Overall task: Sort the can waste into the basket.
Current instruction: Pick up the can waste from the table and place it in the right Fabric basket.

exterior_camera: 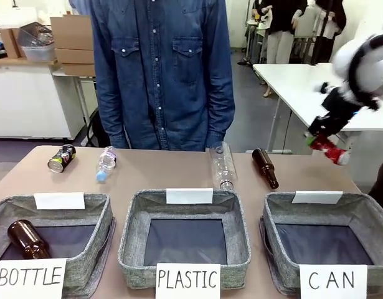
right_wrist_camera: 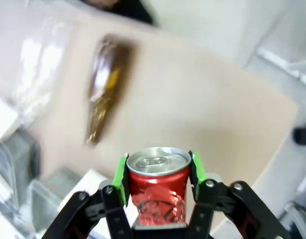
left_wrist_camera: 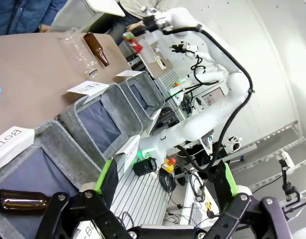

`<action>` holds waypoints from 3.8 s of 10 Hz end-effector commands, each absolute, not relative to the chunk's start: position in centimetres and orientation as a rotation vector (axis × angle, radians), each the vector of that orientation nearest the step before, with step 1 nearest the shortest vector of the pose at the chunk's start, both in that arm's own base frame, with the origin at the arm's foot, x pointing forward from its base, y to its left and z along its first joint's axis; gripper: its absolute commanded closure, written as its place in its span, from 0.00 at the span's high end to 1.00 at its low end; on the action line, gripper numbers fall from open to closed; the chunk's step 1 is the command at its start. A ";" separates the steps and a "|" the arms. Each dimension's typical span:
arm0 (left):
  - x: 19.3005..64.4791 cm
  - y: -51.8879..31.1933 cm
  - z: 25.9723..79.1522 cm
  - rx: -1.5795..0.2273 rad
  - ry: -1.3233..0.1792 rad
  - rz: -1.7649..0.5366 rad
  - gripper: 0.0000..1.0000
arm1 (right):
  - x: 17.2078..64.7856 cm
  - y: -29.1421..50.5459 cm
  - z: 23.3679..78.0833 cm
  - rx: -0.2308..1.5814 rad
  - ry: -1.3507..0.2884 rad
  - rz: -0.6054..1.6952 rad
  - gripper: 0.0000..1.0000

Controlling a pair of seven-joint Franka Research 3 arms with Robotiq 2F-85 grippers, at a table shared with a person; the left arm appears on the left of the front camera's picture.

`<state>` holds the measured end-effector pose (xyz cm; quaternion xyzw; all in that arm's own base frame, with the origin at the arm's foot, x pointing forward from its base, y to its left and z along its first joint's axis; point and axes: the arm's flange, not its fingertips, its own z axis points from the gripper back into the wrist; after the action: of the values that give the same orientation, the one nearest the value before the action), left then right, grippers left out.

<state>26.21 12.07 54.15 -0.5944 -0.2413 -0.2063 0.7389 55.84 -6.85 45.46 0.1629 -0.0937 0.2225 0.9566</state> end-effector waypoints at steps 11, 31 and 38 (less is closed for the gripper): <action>26.1 12.1 54.4 -1.311 -0.537 -0.444 1.00 | 30.6 -2.4 46.1 0.576 -0.222 1.399 0.00; 30.2 3.5 52.6 -1.439 -0.485 -0.254 1.00 | 41.8 -6.7 47.6 1.581 -0.058 0.443 1.00; 30.2 3.5 52.6 -1.439 -0.485 -0.254 1.00 | 41.8 -6.7 47.6 1.581 -0.058 0.443 1.00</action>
<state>30.56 3.39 52.42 -0.6485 -0.2201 -0.1109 0.7202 41.81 -6.50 47.66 0.7121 -0.0187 0.1875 0.6763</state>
